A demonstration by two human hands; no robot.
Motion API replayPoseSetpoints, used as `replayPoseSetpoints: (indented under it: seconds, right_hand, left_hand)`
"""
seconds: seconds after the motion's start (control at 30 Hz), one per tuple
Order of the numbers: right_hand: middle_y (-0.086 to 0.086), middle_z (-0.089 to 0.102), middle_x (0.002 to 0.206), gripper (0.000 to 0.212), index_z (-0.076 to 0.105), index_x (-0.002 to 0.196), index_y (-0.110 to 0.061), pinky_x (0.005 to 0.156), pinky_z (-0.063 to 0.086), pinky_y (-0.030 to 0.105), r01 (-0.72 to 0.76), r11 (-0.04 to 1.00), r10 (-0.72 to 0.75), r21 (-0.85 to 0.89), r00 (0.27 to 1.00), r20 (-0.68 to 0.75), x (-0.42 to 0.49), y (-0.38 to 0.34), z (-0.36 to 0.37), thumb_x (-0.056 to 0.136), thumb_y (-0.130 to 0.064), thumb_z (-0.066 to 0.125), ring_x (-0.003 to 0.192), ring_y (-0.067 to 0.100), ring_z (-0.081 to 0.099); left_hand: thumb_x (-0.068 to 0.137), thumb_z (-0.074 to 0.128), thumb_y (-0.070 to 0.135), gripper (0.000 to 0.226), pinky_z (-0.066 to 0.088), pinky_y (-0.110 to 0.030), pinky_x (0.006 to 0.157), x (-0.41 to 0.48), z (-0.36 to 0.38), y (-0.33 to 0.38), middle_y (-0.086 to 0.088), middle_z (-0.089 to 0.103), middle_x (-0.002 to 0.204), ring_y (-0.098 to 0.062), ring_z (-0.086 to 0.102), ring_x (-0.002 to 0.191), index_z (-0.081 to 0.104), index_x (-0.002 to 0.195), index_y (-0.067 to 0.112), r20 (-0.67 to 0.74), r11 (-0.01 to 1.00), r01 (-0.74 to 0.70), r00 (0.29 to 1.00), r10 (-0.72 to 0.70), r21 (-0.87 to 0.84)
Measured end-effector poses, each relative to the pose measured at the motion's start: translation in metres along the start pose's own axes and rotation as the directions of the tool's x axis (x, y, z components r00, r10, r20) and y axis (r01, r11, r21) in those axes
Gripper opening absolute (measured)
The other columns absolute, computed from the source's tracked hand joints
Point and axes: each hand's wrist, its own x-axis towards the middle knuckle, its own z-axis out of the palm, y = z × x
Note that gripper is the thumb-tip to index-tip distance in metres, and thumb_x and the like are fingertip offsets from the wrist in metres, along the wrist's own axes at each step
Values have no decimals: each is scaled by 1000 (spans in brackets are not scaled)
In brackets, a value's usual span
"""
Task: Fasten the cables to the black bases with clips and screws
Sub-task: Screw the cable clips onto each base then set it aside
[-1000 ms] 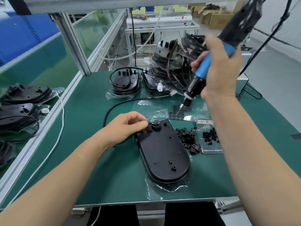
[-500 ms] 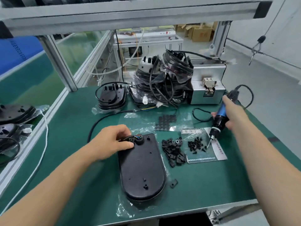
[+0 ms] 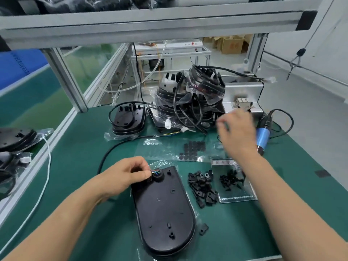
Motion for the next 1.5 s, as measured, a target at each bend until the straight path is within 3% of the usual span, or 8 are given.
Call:
replayPoseSetpoints:
  seconds: [0.1, 0.2, 0.7, 0.87, 1.0, 1.2, 1.33, 1.5]
  right_hand:
    - [0, 67, 101, 17, 75, 100, -18, 91, 46, 36, 198, 963, -266, 185, 823, 503, -8, -51, 31, 98, -21, 58, 106, 23, 59]
    - [0, 67, 105, 20, 78, 102, -19, 90, 47, 35, 236, 968, -234, 88, 715, 659, -10, -61, 53, 97, -23, 60, 106, 25, 60]
    - [7, 61, 107, 8, 64, 86, -16, 87, 49, 38, 77, 996, -37, -35, 773, 634, -17, -61, 57, 91, -19, 68, 101, 27, 59]
    - [5, 69, 97, 17, 61, 86, -16, 85, 50, 35, -81, 993, 9, 83, 767, 642, -13, -53, 50, 82, -16, 78, 94, 23, 63]
    - [3, 72, 90, 15, 67, 87, -13, 81, 51, 31, -134, 978, 8, 161, 791, 612, -16, -43, 48, 78, -8, 77, 86, 20, 66]
    - [7, 70, 95, 18, 67, 93, -9, 84, 53, 33, -200, 953, 22, 229, 797, 603, -17, -39, 50, 78, -6, 78, 84, 21, 64]
    - [7, 69, 98, 20, 68, 96, -8, 86, 53, 33, -220, 940, 14, 260, 788, 615, -17, -35, 48, 79, -5, 78, 79, 15, 58]
    - [7, 65, 105, 23, 67, 99, -9, 85, 53, 29, -200, 944, -9, 264, 780, 625, -18, -34, 48, 79, -3, 77, 79, 14, 58]
  left_hand:
    - [91, 63, 5, 4, 45, -19, 74, 1, 1, 1, 2, 66, 80, -7, 57, 76, 65, 89, 8, -17, 999, -37, 999, 37, 6]
    - [90, 65, 7, 5, 44, -22, 76, 0, 3, 2, 0, 67, 79, -8, 57, 76, 66, 85, 8, -55, 999, -37, 998, 38, 18]
    - [92, 63, 13, 9, 49, -32, 90, 24, -17, 13, -10, 72, 99, -16, 64, 91, 72, 90, 13, -182, 998, 65, 981, -64, 0]
    - [85, 70, 24, 26, 48, -38, 100, 106, 10, 40, -6, 66, 113, -21, 61, 102, 66, 109, 14, -163, 912, 186, 977, -134, 366]
    - [77, 73, 50, 79, 40, -41, 105, 146, 37, 52, -10, 41, 140, -29, 41, 129, 42, 141, 16, -60, 653, 137, 988, -139, 745]
    - [75, 80, 41, 64, 43, -30, 67, 159, 35, 58, -4, 54, 99, -20, 52, 83, 53, 119, 4, -25, 688, 224, 958, -286, 690]
    - [73, 78, 49, 61, 37, -31, 81, 158, 39, 57, -11, 46, 121, -27, 44, 112, 57, 116, 12, -77, 624, 197, 974, -214, 756]
    - [68, 84, 45, 84, 46, -38, 93, 156, 32, 55, -8, 48, 129, -25, 48, 110, 40, 132, 12, -42, 693, 184, 975, -216, 697]
